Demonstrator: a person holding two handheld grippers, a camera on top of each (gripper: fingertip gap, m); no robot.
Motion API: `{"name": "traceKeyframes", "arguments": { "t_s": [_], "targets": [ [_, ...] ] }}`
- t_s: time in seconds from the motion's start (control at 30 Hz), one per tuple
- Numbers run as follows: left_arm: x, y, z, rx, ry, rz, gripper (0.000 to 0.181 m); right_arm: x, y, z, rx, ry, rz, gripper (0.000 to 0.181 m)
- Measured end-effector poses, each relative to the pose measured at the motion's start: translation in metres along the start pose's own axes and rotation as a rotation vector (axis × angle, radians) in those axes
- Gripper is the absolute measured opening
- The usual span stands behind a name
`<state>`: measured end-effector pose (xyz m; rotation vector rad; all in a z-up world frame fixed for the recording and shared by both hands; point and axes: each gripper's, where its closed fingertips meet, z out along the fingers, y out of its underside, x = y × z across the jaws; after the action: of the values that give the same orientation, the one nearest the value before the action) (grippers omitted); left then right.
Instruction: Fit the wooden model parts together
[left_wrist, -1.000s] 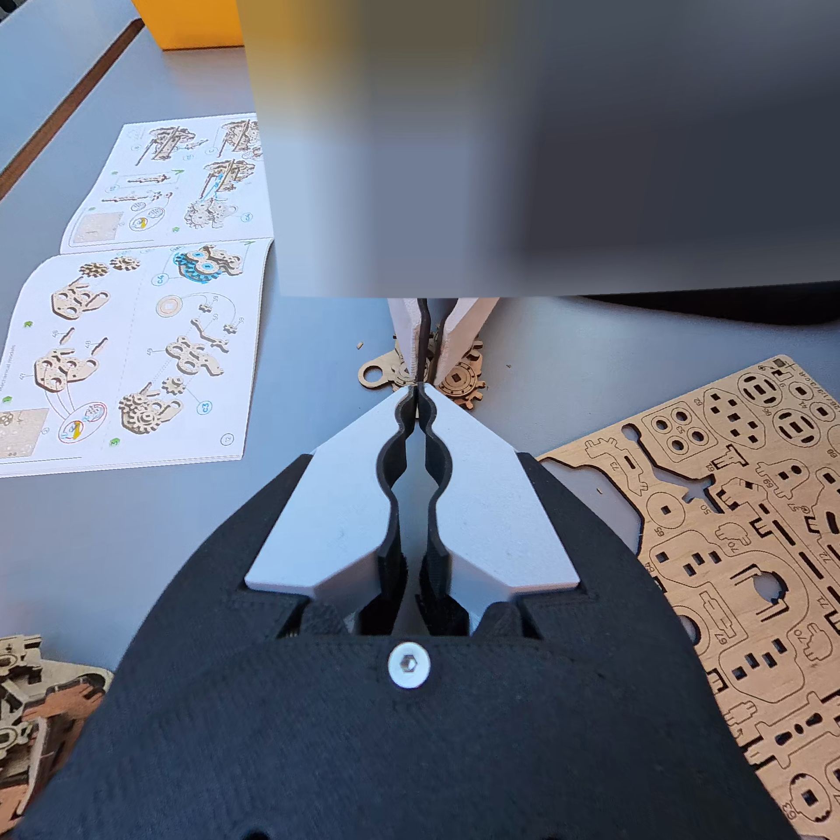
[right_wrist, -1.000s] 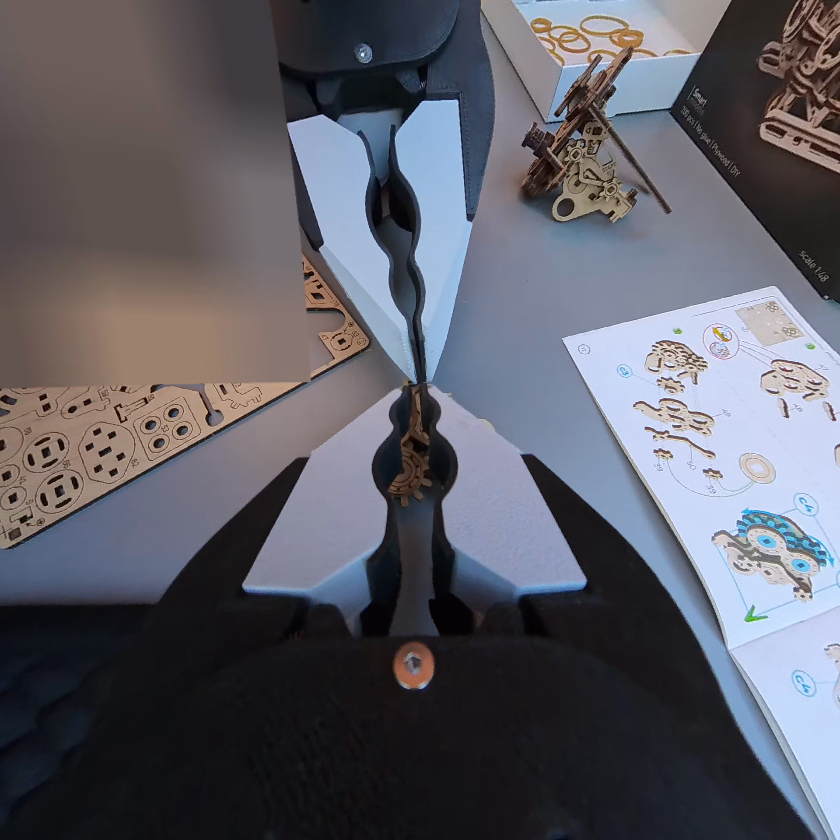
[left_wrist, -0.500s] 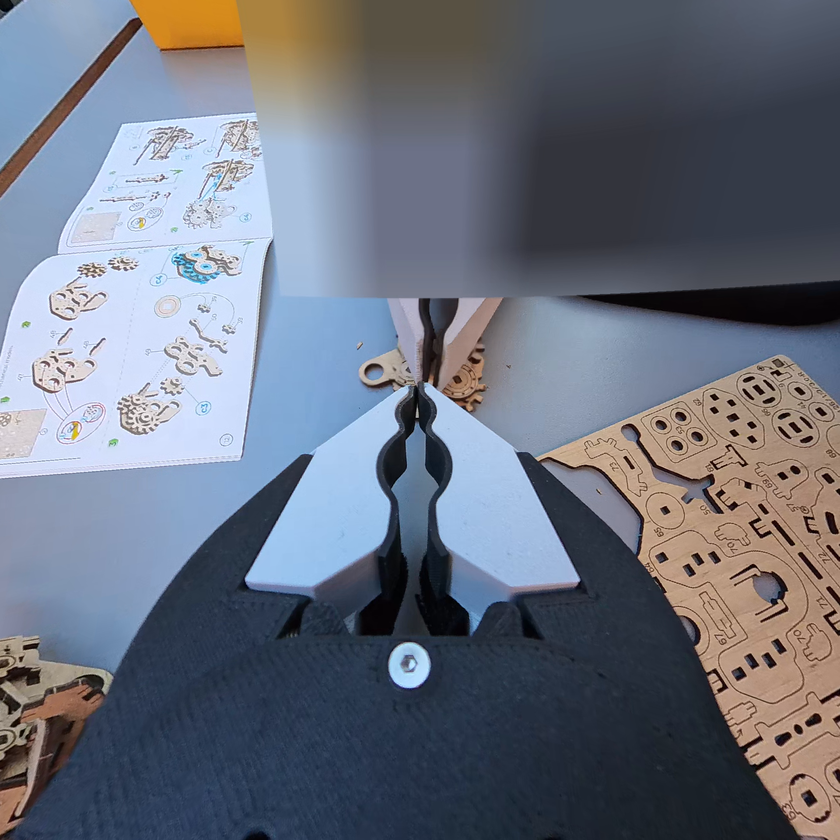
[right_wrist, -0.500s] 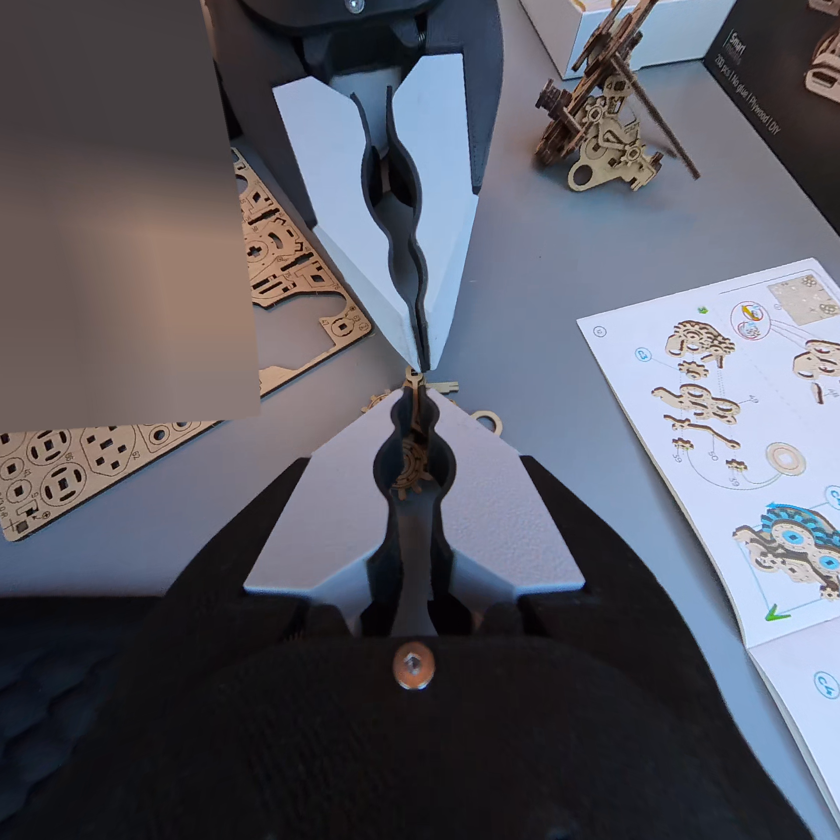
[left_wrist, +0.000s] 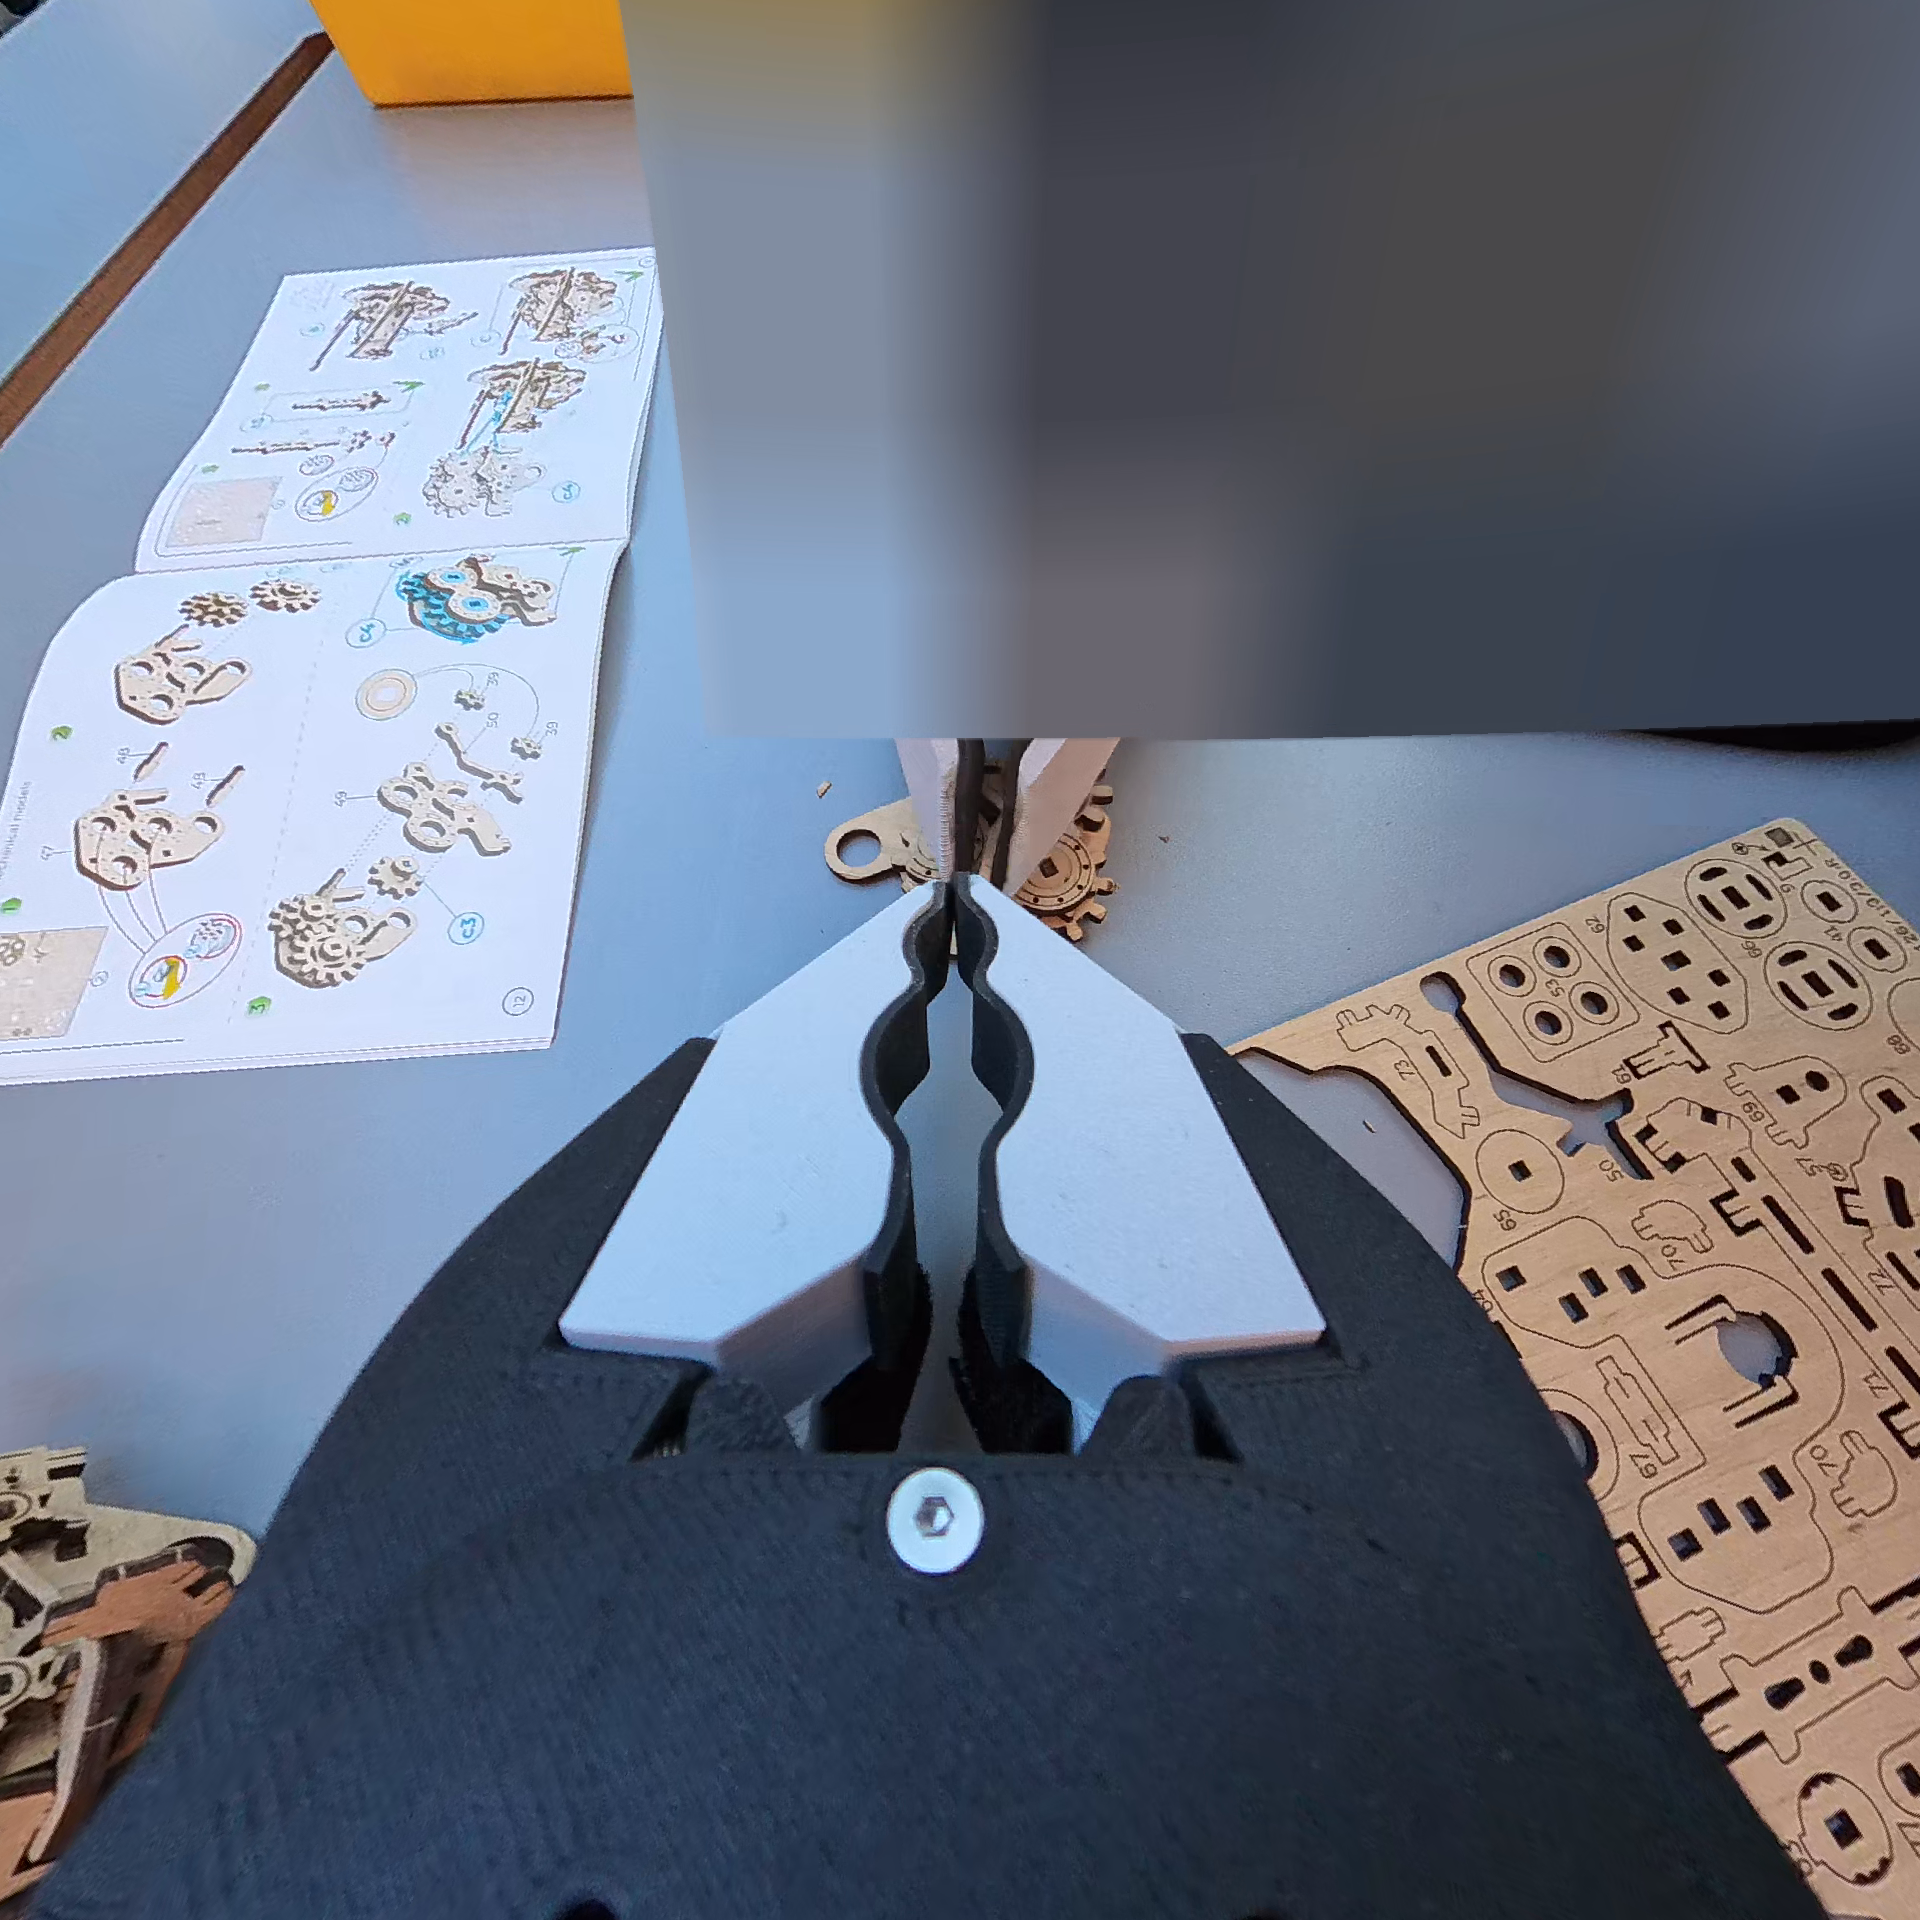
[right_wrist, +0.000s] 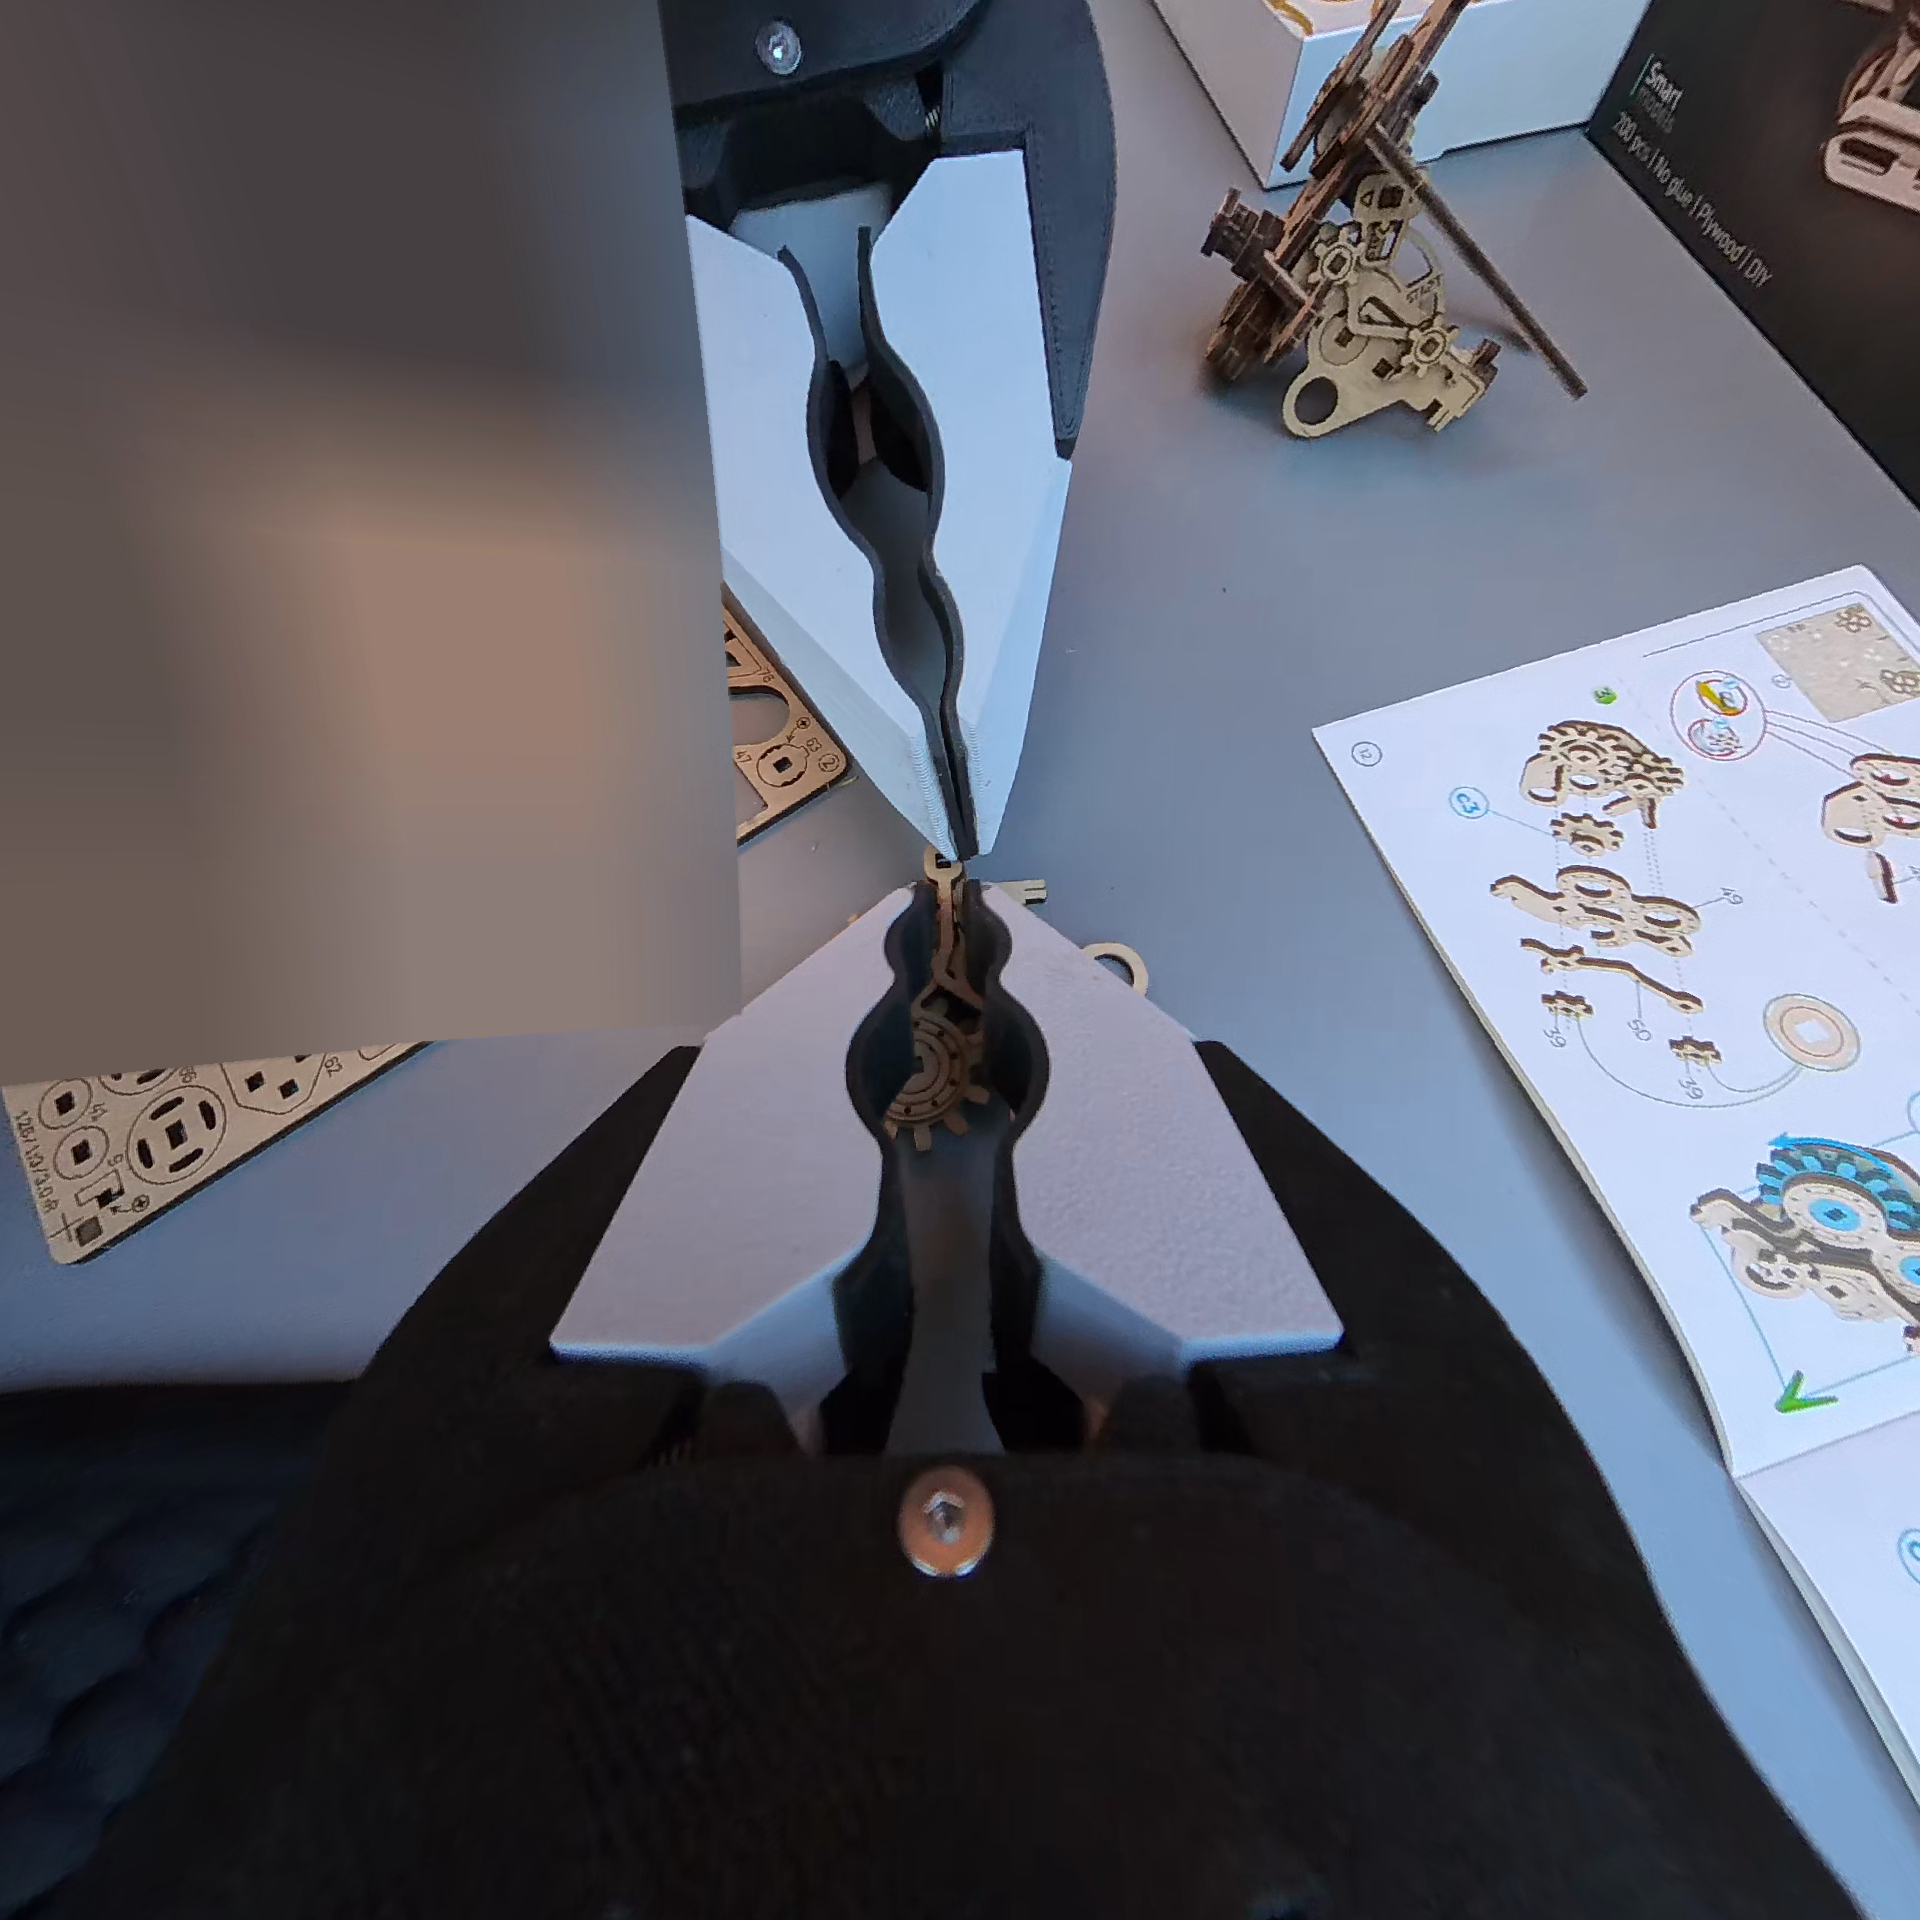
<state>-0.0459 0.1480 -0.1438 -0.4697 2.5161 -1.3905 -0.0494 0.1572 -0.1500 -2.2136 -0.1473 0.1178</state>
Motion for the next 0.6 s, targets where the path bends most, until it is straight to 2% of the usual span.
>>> {"name": "traceKeyframes", "arguments": {
  "t_s": [0.17,0.37,0.6],
  "targets": [
    [-0.001,0.0,-0.001,-0.001,0.006,-0.026,0.0,0.0,0.0,0.0,0.0,0.002,-0.008,0.001],
    [-0.001,0.003,-0.009,0.014,0.123,-0.268,0.007,0.0,0.0,0.0,-0.014,-0.002,-0.011,0.001],
    [0.003,-0.001,-0.005,0.021,0.058,-0.076,0.0,0.0,0.001,0.0,-0.02,-0.005,-0.006,0.001]
  ]
}}
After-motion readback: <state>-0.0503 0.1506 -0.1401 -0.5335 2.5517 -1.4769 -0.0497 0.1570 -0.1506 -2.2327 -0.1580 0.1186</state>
